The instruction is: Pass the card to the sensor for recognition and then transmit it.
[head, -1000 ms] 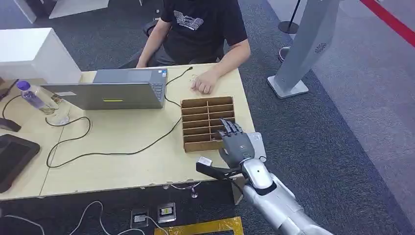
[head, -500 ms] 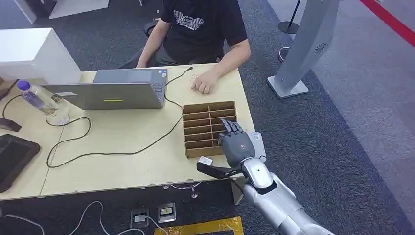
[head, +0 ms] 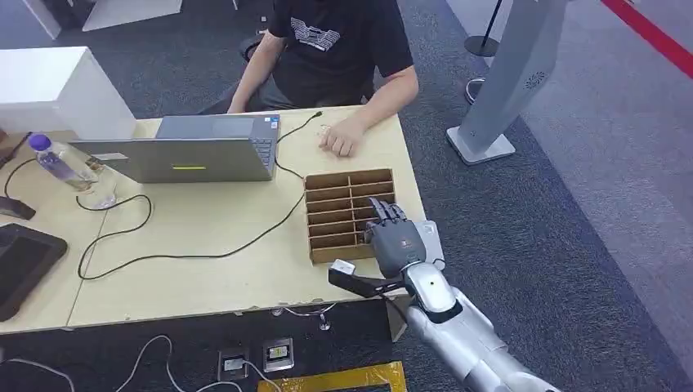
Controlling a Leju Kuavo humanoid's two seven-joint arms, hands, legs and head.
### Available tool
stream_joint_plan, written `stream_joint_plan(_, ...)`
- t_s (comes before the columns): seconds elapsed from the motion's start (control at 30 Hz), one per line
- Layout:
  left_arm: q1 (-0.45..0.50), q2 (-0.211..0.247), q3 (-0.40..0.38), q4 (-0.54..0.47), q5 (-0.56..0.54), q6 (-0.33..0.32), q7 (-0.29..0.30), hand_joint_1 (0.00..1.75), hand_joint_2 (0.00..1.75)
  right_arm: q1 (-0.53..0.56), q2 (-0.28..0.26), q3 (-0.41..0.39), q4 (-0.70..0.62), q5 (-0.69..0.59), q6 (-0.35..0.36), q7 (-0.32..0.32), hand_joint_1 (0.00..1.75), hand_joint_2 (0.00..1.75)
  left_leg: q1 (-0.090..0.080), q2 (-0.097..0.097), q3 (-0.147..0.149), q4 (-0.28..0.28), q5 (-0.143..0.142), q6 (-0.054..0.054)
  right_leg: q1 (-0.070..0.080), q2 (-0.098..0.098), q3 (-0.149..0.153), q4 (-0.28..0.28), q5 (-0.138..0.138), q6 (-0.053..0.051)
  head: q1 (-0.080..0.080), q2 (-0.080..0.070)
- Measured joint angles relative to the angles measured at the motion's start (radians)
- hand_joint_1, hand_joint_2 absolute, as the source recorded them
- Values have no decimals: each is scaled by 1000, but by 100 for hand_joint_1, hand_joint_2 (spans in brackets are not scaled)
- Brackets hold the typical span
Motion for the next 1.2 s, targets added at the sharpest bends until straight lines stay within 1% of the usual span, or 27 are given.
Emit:
stream_joint_plan(0.07, 0, 4, 0, 0, -6, -23, 0, 0, 0, 1, 0, -1, -30, 30, 6, 51, 175, 175, 0, 0, 0, 0, 0, 0, 0, 0, 0, 0, 0, 0, 0, 0)
stream_joint_plan(0.1, 1, 8, 0, 0, -9, -35, 0, 0, 0, -1, 0, -5, -54, 40, 17, 64, 175, 175, 0, 0, 0, 0, 0, 0, 0, 0, 0, 0, 0, 0, 0, 0)
stream_joint_plan(0.17, 0, 16, 0, 1, -11, -48, -5, 0, 0, -12, -5, -20, -121, 60, 50, 70, 175, 175, 0, 0, 0, 0, 0, 0, 0, 1, -1, 0, 1, -1, 0, 0)
stream_joint_plan(0.3, 1, 27, 0, 2, -20, -48, -18, 0, 0, -109, -27, -83, -297, 63, 130, 52, 175, 175, 0, 2, 1, 0, 1, -1, 0, 2, -1, 1, 1, -1, 0, 0)
stream_joint_plan(0.37, 4, 29, 0, 2, -24, -48, -22, 0, 0, -149, -40, -113, -365, 58, 135, 44, 175, 175, 0, 2, 1, 0, 1, -1, 0, 2, -1, 1, 1, -1, 0, 0)
stream_joint_plan(0.5, 5, 31, -2, 2, -31, -48, -30, 0, 0, -193, -65, -165, -496, 43, 146, 35, 175, 175, 0, 2, 1, 0, 1, -1, 0, 2, -1, 1, 1, -1, 0, 0)
stream_joint_plan(0.7, 4, 32, -2, 2, -32, -48, -31, 0, 0, -204, -82, -208, -601, 36, 147, 28, 175, 175, 0, 2, 1, 0, 1, -1, 0, 3, -1, 1, 1, -1, 0, 0)
stream_joint_plan(0.87, 3, 32, -2, 2, -32, -47, -31, 0, 0, -202, -87, -216, -629, 41, 132, 15, 175, 175, 0, 2, 1, 0, 1, -1, 0, 3, -1, 1, 1, -1, 0, 0)
stream_joint_plan(0.97, 4, 32, -3, 2, -32, -46, -31, 0, 0, -197, -87, -213, -623, 44, 81, -3, 175, 175, 0, 2, 0, 0, 1, -1, 0, 3, -1, 1, 1, -1, 0, 0)
stream_joint_plan(1.03, 3, 32, -3, 2, -32, -46, -31, 0, 0, -198, -87, -209, -606, 48, 48, -11, 175, 175, 0, 2, 0, 0, 1, -1, 0, 3, -1, 1, 1, -1, 0, 0)
stream_joint_plan(1.1, 3, 32, -3, 2, -33, -42, -31, 0, 0, -199, -85, -206, -578, 60, 35, -16, 175, 175, 0, 1, 0, 0, 1, -1, 0, 2, -1, 1, 1, -1, 0, 0)
stream_joint_plan(1.17, 2, 30, -3, 2, -32, -18, -31, 0, 0, -215, -80, -202, -536, 70, 25, -31, 175, 175, 0, 1, -1, 0, 1, -1, 0, 2, -1, 1, 1, -1, 0, 0)
stream_joint_plan(1.2, 2, 28, -3, 2, -31, -1, -31, 0, 0, -233, -74, -197, -495, 72, 27, -45, 175, 175, 0, 1, -1, 0, 1, -1, 0, 2, -1, 1, 1, -1, 0, 0)
